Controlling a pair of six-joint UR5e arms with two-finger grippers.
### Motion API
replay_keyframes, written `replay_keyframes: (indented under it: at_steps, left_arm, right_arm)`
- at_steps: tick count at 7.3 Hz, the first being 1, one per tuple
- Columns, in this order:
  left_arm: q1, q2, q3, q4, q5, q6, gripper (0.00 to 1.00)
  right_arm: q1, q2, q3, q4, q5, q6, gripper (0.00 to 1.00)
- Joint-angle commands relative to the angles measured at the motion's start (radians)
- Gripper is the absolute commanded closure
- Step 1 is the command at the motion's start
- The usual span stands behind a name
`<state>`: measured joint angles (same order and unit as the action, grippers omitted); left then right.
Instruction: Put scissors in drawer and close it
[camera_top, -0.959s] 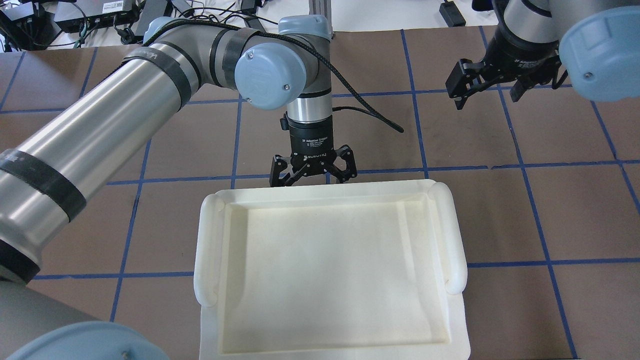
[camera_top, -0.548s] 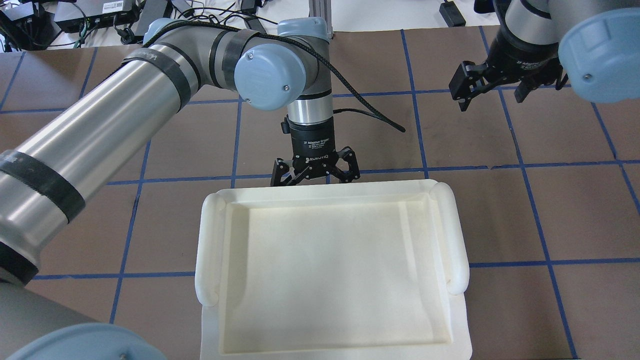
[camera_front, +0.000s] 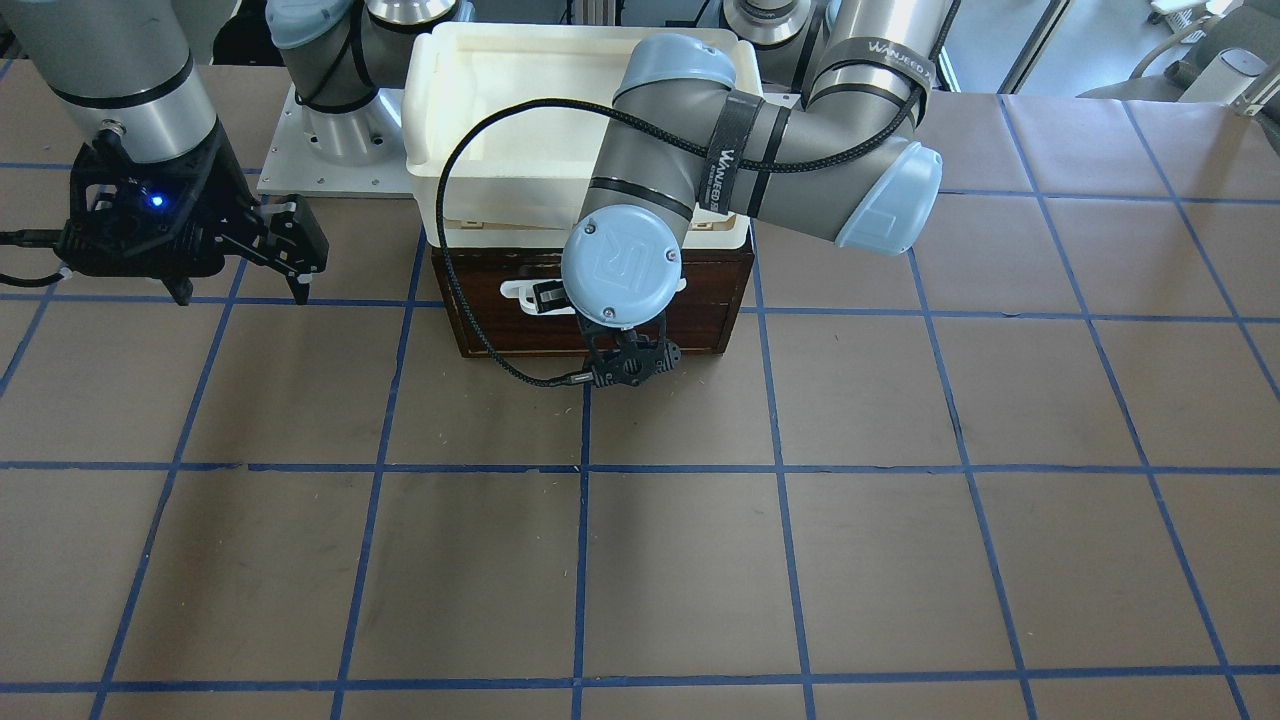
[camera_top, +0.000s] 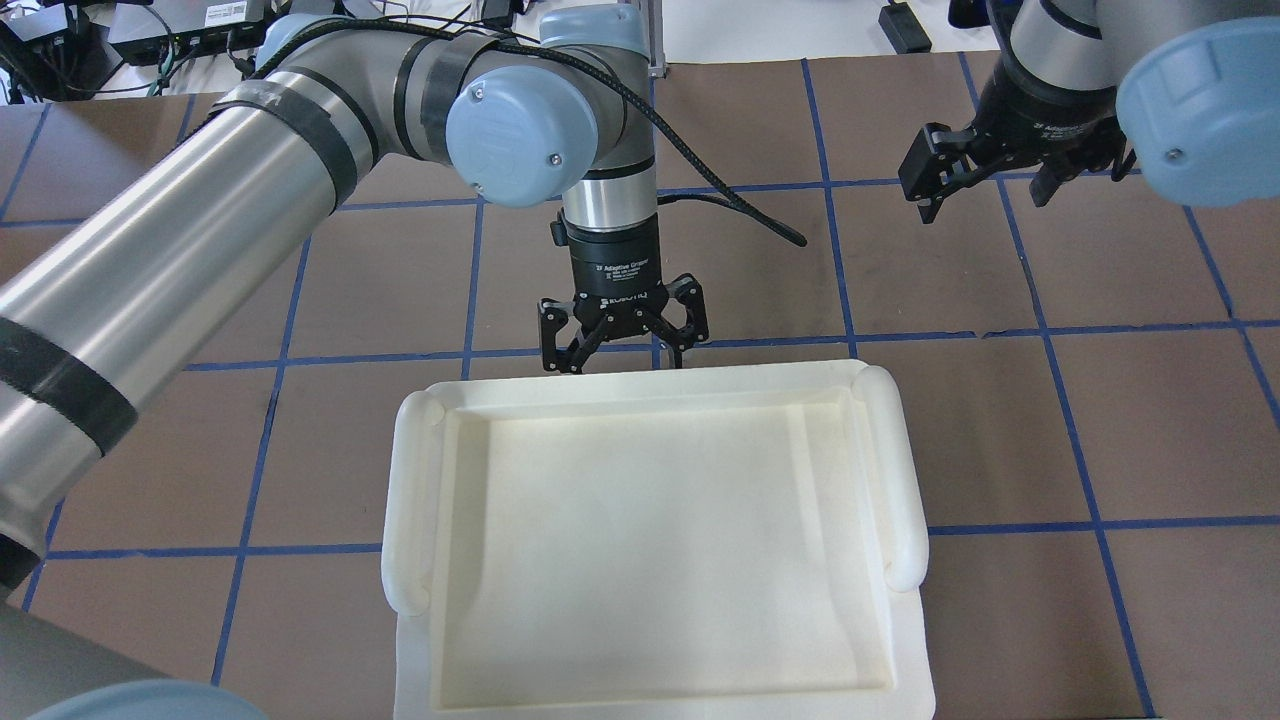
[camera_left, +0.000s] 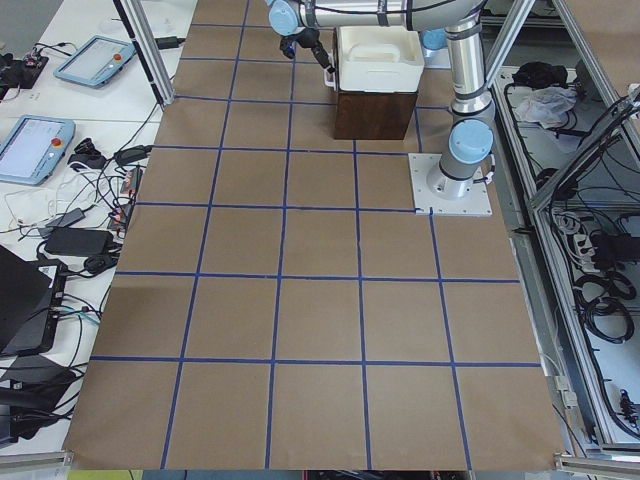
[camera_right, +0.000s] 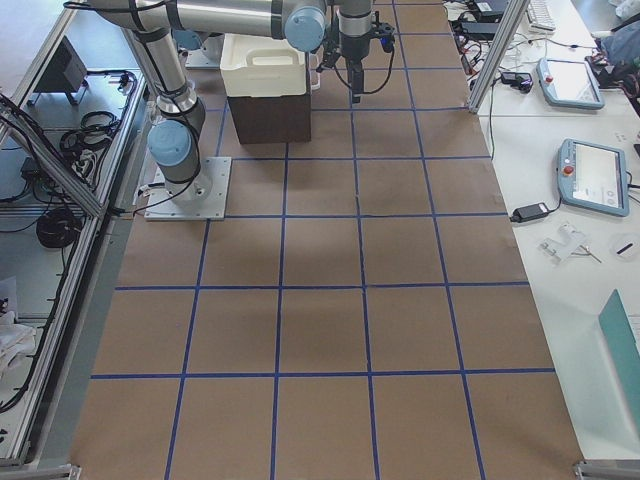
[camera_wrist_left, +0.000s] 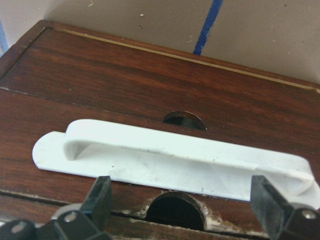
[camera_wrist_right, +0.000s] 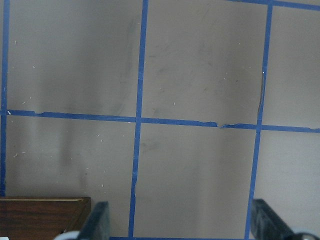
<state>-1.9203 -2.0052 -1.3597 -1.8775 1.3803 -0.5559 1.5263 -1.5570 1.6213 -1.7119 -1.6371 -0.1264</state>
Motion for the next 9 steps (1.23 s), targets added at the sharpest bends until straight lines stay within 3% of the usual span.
replay_keyframes:
  at_steps: [1,3,4,5,6,9]
  left_arm:
    - [0.021,0.058,0.028,0.047,0.077,0.039,0.0]
    - [0.143,0.133,0.03,0.116,0.092,0.153,0.0]
    - [0.235,0.178,0.03,0.118,0.101,0.298,0.0]
    - [0.289,0.218,0.021,0.132,0.22,0.43,0.0]
    - [0.315,0.242,0.011,0.249,0.302,0.476,0.0]
    - [0.34,0.308,0.008,0.304,0.257,0.478,0.0]
  right_arm:
    - [0.0,0.002,0.0,0.0,-0.001,0.001,0.0]
    - [0.0,0.0,0.0,0.0,-0.001,0.001,0.0]
    - [0.0,0.002,0.0,-0.001,0.0,0.002,0.0]
    - [0.0,0.0,0.0,-0.002,0.0,0.004,0.0]
    - [0.0,0.0,0.0,0.0,-0.001,0.002,0.0]
    - [0.0,0.0,0.002,0.0,-0.003,0.004,0.0]
